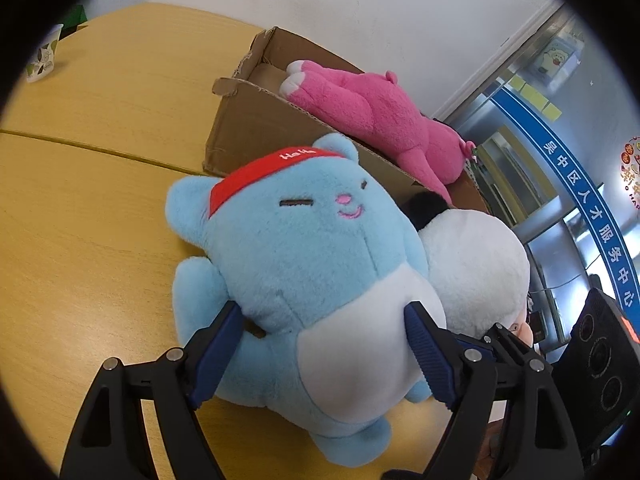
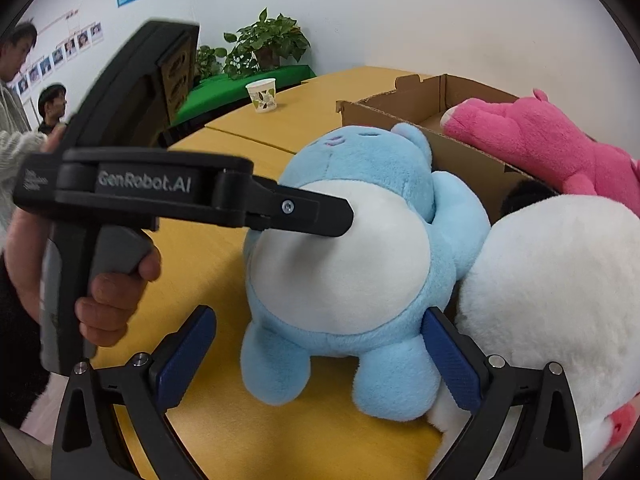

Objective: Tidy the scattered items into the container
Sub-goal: 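Close both grippers on the light-blue bear's body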

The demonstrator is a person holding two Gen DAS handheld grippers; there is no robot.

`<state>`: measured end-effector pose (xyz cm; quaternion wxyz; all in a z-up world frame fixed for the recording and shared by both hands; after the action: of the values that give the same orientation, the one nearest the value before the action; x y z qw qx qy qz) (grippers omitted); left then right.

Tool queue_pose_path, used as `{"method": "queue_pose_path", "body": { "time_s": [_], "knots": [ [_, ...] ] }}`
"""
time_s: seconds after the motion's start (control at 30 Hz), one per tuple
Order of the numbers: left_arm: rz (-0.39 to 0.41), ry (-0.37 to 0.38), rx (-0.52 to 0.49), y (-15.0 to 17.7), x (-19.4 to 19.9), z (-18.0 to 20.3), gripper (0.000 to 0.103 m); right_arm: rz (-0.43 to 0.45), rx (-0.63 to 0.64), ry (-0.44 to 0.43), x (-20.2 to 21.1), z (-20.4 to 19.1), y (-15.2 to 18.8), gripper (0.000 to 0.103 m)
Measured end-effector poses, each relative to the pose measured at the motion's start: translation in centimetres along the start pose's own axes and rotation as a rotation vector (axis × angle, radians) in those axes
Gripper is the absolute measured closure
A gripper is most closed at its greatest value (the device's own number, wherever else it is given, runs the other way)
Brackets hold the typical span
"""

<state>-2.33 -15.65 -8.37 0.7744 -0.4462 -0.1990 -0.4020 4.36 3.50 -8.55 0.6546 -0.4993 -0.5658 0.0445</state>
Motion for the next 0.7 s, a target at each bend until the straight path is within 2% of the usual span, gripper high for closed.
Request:
{"method": "queue_pose_path", "body": {
  "time_s": [0.07,0.3,0.43,0.7],
  "knots": [
    [-0.012,0.010,-0.023,0.1,-0.1,0.3,0.020,-0.016,-0.024,-0.016,-0.1,0.0,-0.2,0.000],
    [-0.025,0.007,-0.055,0.3,-0.6,0.7,0.023,-0.050,-0.061,0.060,-1.8,0.9,-0.4,0.000],
    [-0.033,0.027,-0.061,0.5,-0.5,1.0,0.034,-0.058,-0.040,0.129,-2.2,0.3,0.1,0.012],
    [-0.014,0.018,-0.097,0.7,0.4,2.3,0.043,-0.022,-0.086,0.125,-0.8,0.5,0.5,0.030]
  ]
}}
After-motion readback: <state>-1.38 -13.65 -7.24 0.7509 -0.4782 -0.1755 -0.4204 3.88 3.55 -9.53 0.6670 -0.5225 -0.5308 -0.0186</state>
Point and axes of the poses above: each gripper's, at about its wrist camera, not at the fingertips, and x roughly against the way its jaws point, z to its right, y to its underside, the point moved 1 cm from there along -x, roughly the way its jaws point, and after that the axes turned 2 degrees about z, right-handed, at the moved point
